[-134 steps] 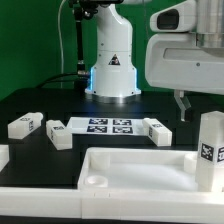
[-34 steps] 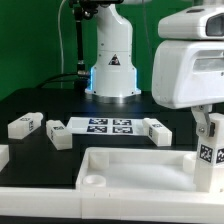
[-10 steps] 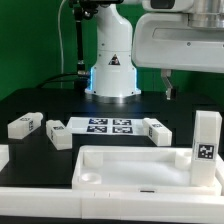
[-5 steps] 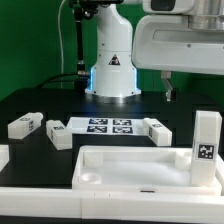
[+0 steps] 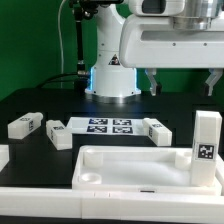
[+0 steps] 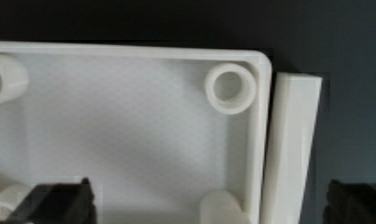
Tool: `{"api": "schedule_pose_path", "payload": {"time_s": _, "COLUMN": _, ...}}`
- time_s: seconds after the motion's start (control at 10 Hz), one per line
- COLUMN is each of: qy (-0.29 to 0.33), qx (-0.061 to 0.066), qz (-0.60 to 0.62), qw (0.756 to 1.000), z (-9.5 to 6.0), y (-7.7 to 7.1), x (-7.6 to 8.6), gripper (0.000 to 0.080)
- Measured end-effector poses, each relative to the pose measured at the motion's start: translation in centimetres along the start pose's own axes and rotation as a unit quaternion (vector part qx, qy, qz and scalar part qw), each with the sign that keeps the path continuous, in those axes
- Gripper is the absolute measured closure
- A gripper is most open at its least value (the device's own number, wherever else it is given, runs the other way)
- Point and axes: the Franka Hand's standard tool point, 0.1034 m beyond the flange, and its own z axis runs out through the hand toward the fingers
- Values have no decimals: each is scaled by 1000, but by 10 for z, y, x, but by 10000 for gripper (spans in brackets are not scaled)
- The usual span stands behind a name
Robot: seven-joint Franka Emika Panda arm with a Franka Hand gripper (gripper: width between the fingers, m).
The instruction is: Assemble desk
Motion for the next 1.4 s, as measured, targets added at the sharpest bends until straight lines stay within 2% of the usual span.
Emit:
{"api": "schedule_pose_path", "payload": {"time_s": 0.3, "qy": 0, "qx": 1, "qz": 1, "qw": 1000, "z": 3, "y": 0, "x": 1, "gripper": 151}}
{"api": "schedule_pose_path", "payload": {"time_s": 0.4, "qy": 7, "qx": 6, "qz": 9, "qw": 1000, "z": 10, "y": 1, "x": -2, "gripper": 151}}
{"api": "schedule_pose_path", "payload": {"time_s": 0.6, "qy": 16, "qx": 2, "qz": -6, "qw": 1000, "z": 39, "y": -6, "x": -27, "gripper": 151}}
{"api": "schedule_pose_path", "payload": {"time_s": 0.8, "qy": 27, "qx": -1, "qz": -12, "qw": 1000, "z": 62, "y": -10, "x": -43, "gripper": 151}}
{"api": "schedule_pose_path", "payload": {"time_s": 1.1, "qy": 1, "qx": -1, "qz": -7, "qw": 1000, "z": 60, "y": -10, "x": -46, "gripper": 151}}
{"api": "schedule_pose_path", "payload": {"time_s": 1.3, "qy": -66, "qx": -2, "qz": -23, "qw": 998, "z": 61, "y": -9, "x": -55, "gripper": 151}}
{"api": "schedule_pose_path", "payload": {"time_s": 1.4, "qy": -79, "qx": -4, "qz": -32, "qw": 996, "z": 66, "y": -10, "x": -58, "gripper": 151}}
